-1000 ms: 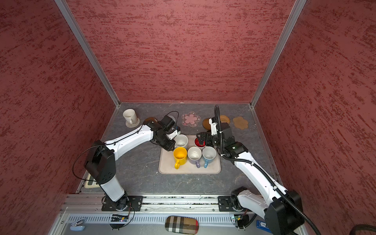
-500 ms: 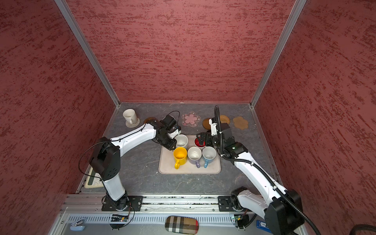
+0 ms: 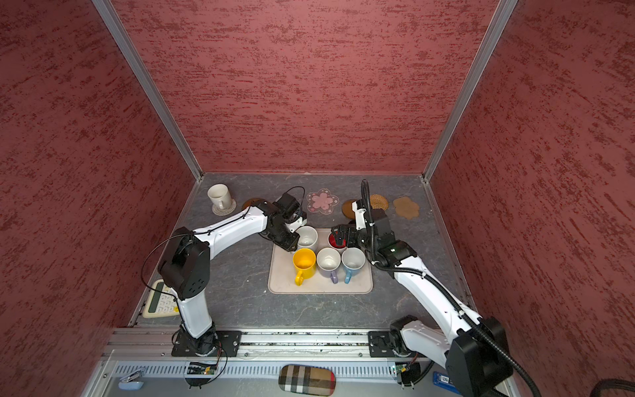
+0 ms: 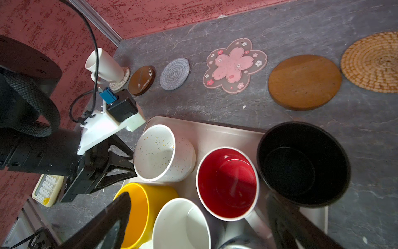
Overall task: Place cups on coasters
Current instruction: Pick up the cup from the tray.
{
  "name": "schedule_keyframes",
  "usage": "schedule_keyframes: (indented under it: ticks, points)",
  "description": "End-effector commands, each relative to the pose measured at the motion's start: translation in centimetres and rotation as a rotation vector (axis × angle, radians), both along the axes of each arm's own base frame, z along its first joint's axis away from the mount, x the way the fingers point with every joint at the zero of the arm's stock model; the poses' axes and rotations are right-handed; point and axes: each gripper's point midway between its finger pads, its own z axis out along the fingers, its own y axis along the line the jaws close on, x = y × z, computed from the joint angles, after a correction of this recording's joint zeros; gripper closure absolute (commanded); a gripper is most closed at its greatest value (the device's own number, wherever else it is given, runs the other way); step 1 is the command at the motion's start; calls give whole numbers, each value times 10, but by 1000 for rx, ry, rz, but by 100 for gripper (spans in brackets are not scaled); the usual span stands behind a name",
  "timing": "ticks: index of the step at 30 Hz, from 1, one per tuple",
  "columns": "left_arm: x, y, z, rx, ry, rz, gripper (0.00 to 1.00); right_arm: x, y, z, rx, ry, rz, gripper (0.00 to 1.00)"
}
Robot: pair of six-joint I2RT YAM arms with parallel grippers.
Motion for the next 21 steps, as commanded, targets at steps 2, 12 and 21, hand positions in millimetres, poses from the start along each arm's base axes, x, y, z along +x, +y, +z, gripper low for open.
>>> schedule_keyframes:
  ticks: [2, 12, 21]
  points:
    - [4, -8, -4, 16, -32, -13, 69, 1, 2, 2, 2, -25, 5, 1]
    - [-2, -9, -14, 66, -30, -32, 76, 1, 3, 4, 9, -30, 11, 1]
    - [2, -8, -23, 109, -24, -20, 74, -3, 0, 6, 8, -37, 5, 1]
